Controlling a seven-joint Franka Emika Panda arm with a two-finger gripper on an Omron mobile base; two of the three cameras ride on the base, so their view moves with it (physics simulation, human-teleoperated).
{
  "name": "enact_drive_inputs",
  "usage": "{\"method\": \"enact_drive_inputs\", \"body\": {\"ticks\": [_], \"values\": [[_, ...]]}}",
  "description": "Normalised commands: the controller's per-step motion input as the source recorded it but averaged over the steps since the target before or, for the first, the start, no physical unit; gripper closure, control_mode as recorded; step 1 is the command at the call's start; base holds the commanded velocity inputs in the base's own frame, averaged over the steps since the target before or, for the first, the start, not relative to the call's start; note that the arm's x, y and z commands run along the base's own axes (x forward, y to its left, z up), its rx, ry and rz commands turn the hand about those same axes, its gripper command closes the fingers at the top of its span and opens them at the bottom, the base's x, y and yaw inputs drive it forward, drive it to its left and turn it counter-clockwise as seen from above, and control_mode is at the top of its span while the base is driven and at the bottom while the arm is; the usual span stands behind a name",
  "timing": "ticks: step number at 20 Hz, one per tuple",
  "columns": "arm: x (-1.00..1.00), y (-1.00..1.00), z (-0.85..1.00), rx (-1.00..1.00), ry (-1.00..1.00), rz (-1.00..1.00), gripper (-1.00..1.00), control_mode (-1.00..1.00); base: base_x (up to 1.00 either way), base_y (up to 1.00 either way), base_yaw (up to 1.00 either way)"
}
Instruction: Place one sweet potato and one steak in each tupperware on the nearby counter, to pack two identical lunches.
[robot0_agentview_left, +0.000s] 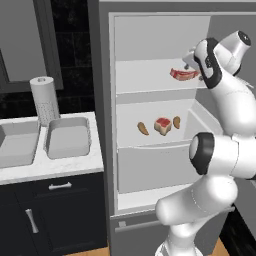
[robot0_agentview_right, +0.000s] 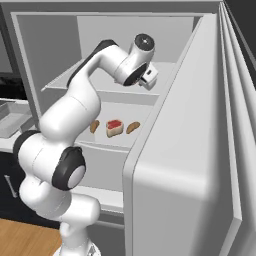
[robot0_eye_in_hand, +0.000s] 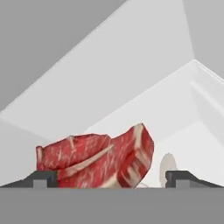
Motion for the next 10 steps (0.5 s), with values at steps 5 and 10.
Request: {"method": "enact_drive_inputs", "body": {"ticks": [5,10], "values": [[0.31,0.0,0.0,0.01,0.03,0.0,-1.0,-1.0,0.0,0.0,0.0],[0.24,0.0,-0.08,0.0,0.08,0.0,-1.0,-1.0,0.0,0.0,0.0]]}}
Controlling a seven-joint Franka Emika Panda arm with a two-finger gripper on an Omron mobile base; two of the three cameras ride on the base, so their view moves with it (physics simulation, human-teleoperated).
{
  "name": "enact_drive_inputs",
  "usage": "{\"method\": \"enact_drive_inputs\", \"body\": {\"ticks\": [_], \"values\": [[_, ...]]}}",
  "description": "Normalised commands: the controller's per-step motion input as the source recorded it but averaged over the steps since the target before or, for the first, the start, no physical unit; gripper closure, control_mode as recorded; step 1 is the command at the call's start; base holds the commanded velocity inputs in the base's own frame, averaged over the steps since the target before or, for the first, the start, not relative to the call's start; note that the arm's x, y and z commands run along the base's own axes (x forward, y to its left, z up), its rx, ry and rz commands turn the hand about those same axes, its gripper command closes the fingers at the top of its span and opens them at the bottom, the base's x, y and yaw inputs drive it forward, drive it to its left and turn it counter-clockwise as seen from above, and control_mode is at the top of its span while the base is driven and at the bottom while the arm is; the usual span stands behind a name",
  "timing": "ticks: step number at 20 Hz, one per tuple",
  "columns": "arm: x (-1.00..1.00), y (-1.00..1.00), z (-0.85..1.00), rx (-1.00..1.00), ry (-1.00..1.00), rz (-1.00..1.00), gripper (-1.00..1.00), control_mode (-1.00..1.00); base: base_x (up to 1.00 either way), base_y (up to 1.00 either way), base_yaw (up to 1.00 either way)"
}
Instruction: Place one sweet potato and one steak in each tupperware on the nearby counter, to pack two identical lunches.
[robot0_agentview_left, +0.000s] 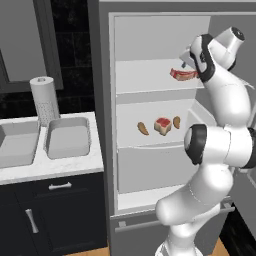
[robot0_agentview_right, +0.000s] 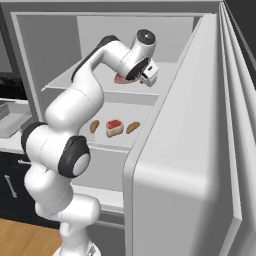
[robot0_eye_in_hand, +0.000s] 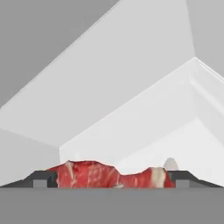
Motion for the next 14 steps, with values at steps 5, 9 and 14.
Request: {"method": "enact_drive_inputs", "body": {"ticks": [5,9,14], "values": [[0.16,0.01,-0.3,0.0,0.07,0.0,-1.0,-1.0,0.0,0.0,0.0],[0.1,0.01,-0.46,0.0,0.07,0.0,-1.0,-1.0,0.0,0.0,0.0],[0.0,0.16,-0.45,0.0,0.01,0.0,-1.0,-1.0,0.0,0.0,0.0]]}}
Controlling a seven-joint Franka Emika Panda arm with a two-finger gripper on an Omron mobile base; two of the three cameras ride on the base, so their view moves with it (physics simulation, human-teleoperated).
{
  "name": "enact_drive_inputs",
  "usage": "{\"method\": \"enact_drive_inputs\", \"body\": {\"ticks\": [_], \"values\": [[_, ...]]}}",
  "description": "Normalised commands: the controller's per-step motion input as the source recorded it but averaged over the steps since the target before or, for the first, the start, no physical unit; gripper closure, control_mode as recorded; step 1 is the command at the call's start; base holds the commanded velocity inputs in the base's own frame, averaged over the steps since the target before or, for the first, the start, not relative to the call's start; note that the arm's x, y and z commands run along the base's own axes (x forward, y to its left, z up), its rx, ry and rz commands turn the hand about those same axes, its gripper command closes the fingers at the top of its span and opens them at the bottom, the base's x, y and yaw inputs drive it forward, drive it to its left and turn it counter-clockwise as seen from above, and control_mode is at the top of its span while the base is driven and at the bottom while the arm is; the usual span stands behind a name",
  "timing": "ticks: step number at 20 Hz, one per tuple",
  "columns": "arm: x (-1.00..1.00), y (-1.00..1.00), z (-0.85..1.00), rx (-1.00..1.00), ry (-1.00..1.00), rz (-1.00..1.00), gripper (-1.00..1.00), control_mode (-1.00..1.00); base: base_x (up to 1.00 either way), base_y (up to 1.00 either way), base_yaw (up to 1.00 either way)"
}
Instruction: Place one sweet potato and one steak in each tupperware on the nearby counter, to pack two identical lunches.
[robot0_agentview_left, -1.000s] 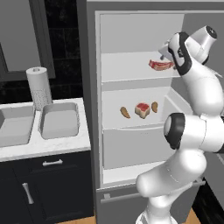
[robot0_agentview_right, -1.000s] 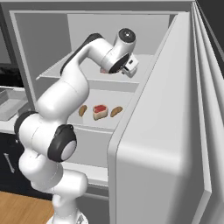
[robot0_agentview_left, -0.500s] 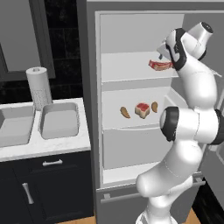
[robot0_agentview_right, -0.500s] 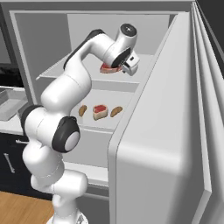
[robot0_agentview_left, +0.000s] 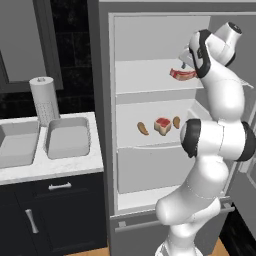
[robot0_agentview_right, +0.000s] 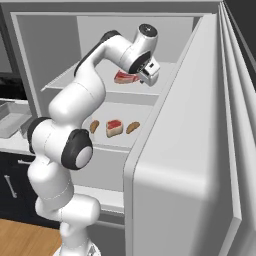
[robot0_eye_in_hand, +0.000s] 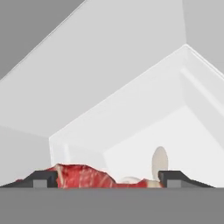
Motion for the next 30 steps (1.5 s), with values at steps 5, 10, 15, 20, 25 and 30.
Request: {"method": "enact_drive_inputs", "body": {"ticks": [5,10,15,20,25,30], "values": [[0.0,0.19,-0.15,0.0,0.0,0.02,-1.0,-1.0,0.0,0.0,0.0],[0.0,0.17,-0.07,0.0,0.0,0.01,-1.0,-1.0,0.0,0.0,0.0],[0.0,0.3,0.0,0.0,0.0,0.06,1.0,-1.0,0.0,0.0,0.0],[0.0,0.27,0.0,0.0,0.0,0.04,1.0,-1.0,0.0,0.0,0.0],[-0.15,0.16,0.0,0.0,0.0,0.0,1.0,-1.0,0.0,0.0,0.0],[-0.89,0.0,0.01,0.0,-0.09,0.0,1.0,-1.0,0.0,0.0,0.0]]}}
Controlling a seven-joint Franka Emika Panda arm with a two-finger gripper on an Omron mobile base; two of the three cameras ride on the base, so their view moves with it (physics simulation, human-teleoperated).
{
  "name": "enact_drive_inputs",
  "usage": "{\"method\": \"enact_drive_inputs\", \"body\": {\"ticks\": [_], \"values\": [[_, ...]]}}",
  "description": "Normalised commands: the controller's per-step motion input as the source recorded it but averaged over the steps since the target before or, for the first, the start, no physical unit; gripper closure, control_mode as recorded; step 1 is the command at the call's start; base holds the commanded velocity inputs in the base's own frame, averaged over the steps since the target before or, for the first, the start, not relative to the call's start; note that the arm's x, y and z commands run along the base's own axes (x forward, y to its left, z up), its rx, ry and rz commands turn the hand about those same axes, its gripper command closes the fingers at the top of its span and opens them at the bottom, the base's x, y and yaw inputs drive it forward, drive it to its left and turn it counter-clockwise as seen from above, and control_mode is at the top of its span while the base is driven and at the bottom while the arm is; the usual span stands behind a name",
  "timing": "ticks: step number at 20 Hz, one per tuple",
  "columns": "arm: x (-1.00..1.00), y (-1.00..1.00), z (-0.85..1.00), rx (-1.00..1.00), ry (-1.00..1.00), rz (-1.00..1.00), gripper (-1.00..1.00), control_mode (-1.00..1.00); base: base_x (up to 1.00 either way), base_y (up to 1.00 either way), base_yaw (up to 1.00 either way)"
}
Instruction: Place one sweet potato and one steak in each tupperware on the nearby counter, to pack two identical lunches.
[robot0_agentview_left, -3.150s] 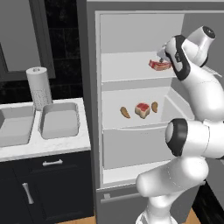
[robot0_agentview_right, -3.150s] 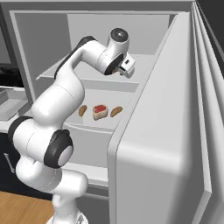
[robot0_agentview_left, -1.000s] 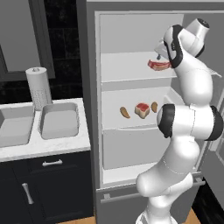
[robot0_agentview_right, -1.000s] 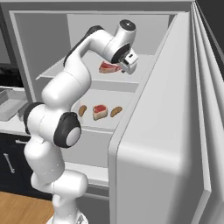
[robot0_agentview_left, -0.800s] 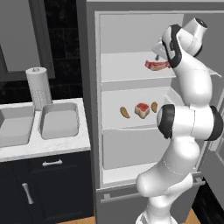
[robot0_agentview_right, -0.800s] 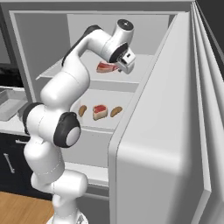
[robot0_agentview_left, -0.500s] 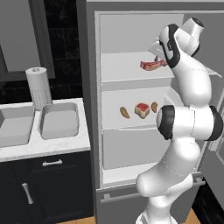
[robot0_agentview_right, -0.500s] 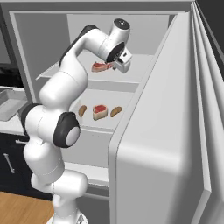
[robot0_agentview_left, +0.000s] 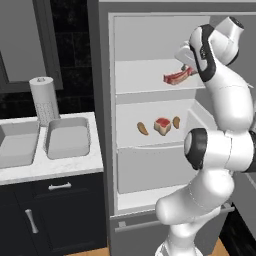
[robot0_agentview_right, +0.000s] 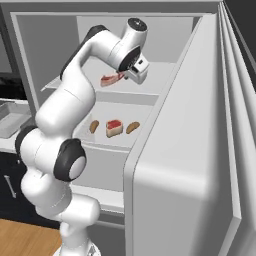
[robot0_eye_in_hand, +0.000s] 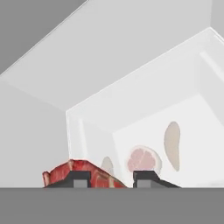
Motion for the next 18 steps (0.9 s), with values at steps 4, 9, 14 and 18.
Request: {"method": "enact_drive_inputs", "body": {"ticks": [4,9,14,18], "values": [[-1.0,0.0,0.0,0.0,-0.07,0.0,1.0,-1.0,0.0,0.0,0.0],[-0.94,0.02,0.01,0.0,0.0,0.01,1.0,-1.0,0.0,0.0,0.0],[-0.78,0.33,0.21,-0.04,-0.01,0.0,1.0,-1.0,0.0,0.0,0.0],[-0.79,0.66,0.0,-0.29,0.05,-0.01,1.0,-1.0,0.0,0.0,0.0]]}}
